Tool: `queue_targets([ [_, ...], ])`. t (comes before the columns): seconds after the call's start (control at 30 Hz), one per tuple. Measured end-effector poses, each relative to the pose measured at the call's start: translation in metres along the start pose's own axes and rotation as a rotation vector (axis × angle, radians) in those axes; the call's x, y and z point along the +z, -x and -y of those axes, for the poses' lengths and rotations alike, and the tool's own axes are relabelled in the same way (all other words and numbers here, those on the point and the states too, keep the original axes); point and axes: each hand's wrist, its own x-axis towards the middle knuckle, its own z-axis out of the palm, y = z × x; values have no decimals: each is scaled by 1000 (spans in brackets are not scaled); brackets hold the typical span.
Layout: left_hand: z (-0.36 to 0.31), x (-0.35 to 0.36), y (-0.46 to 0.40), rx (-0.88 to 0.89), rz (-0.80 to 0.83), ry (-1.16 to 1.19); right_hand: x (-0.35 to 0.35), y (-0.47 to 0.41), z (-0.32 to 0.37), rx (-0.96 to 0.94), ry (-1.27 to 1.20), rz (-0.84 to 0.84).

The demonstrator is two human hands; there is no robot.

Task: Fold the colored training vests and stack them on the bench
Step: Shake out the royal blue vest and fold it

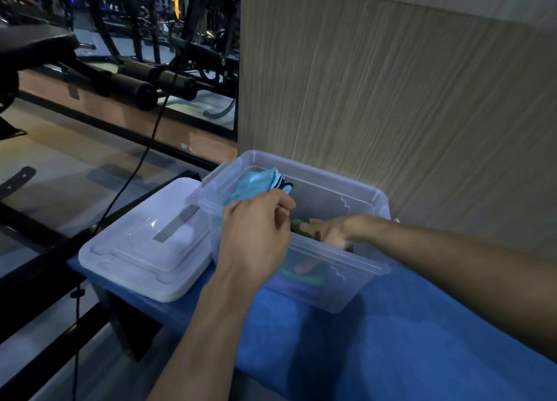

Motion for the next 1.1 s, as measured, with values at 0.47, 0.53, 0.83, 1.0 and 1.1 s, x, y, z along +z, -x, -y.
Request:
queue_targets([
  [0.47,-29,32,8,203,100,20,-9,64,-21,-124,-376,-350],
  [0.53,-46,46,14,277,132,5,0,86,-53,-156,-468,-725],
  [0.83,-127,147,71,571,387,42,224,142,-239,584,-1270,-1323],
  [1.0,-140,187,91,611,488,4,339,173,-336,1146,-1750,-1295],
  [1.1,-145,207,98,629,521,-13,365,179,-362,1107,-2136,-1305],
])
